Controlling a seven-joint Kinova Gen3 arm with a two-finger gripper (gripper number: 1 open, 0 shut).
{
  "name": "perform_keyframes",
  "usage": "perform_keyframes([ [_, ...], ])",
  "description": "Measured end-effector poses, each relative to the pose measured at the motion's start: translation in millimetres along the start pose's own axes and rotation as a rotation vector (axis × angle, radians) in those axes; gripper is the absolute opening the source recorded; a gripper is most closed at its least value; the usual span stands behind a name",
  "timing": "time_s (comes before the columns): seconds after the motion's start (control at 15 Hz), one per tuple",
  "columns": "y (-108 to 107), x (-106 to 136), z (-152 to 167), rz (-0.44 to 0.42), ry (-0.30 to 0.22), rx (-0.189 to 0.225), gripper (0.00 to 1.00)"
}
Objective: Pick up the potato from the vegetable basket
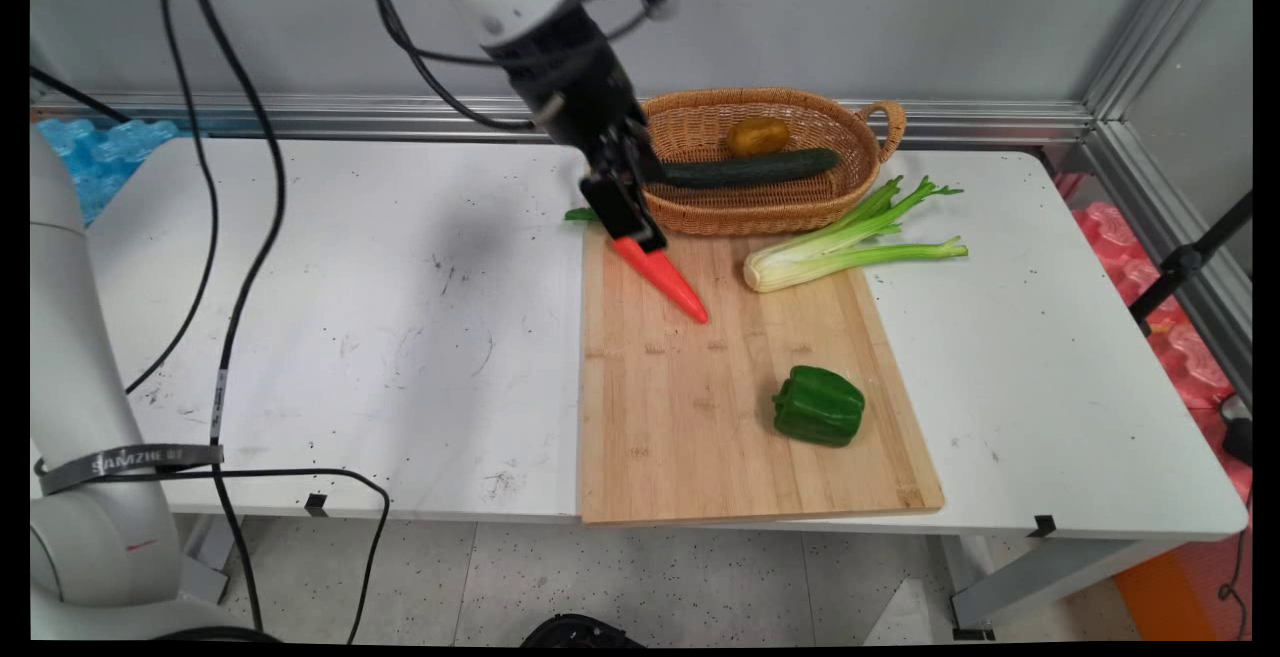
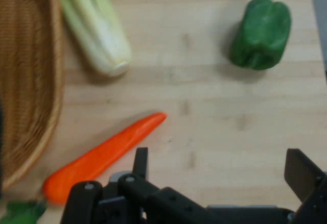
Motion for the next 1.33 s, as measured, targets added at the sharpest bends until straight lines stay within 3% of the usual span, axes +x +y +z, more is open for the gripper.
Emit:
perform_keyframes([
  [0.67, -58, -36, -46, -0.248, 0.041, 0.166, 1.00],
  [1.0, -99, -33, -42, -0.282, 0.081, 0.232, 1.00],
  [1.33, -141, -20, -16, -0.282, 0.109, 0.273, 1.00],
])
